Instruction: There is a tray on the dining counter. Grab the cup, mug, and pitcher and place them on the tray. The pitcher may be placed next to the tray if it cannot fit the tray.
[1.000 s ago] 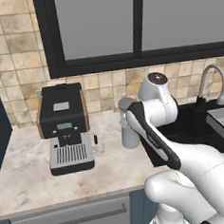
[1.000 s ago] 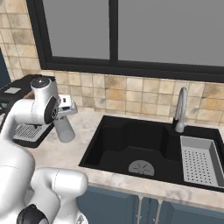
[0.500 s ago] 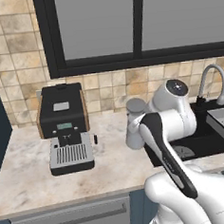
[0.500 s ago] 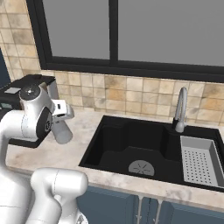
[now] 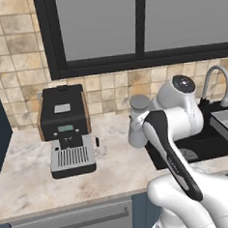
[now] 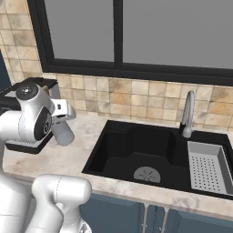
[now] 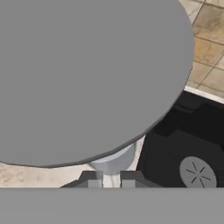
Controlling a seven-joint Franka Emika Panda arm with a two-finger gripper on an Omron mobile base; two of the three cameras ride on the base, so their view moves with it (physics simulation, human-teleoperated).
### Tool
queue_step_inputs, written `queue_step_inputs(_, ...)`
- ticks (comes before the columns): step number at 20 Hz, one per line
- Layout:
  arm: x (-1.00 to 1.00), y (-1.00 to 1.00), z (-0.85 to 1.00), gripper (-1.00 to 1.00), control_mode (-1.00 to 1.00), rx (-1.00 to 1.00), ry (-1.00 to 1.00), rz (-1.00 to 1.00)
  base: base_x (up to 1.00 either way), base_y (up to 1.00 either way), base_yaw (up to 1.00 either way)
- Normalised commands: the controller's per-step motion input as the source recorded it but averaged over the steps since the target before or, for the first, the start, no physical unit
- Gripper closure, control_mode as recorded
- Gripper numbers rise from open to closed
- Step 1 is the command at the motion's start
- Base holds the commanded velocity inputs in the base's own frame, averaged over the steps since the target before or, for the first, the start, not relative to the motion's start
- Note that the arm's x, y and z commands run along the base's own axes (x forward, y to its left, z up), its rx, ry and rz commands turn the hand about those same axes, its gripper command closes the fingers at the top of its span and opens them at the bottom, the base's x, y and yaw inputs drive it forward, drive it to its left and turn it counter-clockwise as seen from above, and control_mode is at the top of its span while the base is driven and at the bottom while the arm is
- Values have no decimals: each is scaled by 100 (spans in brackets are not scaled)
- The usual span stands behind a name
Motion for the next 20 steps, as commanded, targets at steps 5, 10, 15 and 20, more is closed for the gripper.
queue_step_inputs(5,-2,-1,0,100,100,1,0,0,-20,0,0)
queue_step_inputs(10,0,0,0,100,100,0,0,0,-95,5,0)
queue_step_inputs(15,0,0,0,100,100,0,0,0,-89,37,15)
queue_step_inputs(20,0,0,0,100,100,0,0,0,-51,12,65)
